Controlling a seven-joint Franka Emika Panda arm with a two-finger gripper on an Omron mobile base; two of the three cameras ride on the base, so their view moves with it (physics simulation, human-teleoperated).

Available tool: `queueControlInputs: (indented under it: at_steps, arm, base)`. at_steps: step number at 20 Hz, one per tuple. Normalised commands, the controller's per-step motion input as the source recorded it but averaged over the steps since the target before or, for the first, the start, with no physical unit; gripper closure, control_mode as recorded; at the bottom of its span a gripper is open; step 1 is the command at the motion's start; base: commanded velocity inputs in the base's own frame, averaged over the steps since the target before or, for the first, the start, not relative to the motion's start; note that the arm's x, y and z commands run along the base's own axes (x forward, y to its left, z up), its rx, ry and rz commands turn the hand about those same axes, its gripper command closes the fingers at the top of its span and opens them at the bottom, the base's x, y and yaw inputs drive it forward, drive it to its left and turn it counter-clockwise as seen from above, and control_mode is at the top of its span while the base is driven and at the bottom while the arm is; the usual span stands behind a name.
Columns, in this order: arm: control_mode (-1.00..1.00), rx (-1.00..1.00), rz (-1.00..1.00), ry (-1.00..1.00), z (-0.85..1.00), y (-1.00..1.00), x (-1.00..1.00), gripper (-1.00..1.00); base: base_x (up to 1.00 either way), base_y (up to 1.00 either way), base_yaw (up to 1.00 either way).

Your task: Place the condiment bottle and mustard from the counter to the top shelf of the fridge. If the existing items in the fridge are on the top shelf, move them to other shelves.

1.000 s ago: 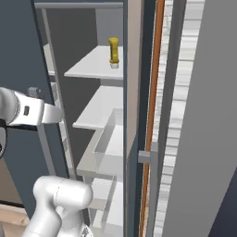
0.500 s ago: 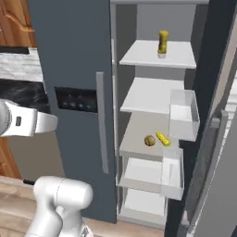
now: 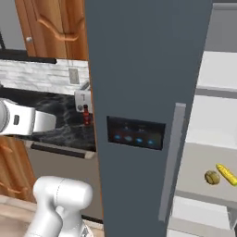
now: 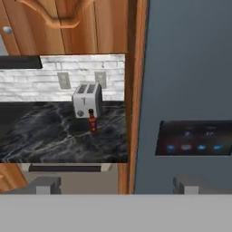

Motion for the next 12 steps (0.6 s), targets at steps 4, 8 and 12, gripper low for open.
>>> queueControlInputs:
  at_steps: [4, 8, 12]
  arm:
    - [1.0, 0.0, 0.0, 0.0, 0.0, 0.0, 0.0, -1.0]
    - [1.0, 0.0, 0.0, 0.0, 0.0, 0.0, 0.0, -1.0]
    - [1.0, 0.0, 0.0, 0.0, 0.0, 0.0, 0.0, -1.0]
  base:
    - [0.57, 1.0, 0.07]
    - [0.04, 0.72, 0.0]
    - [0.08, 0.0, 0.0]
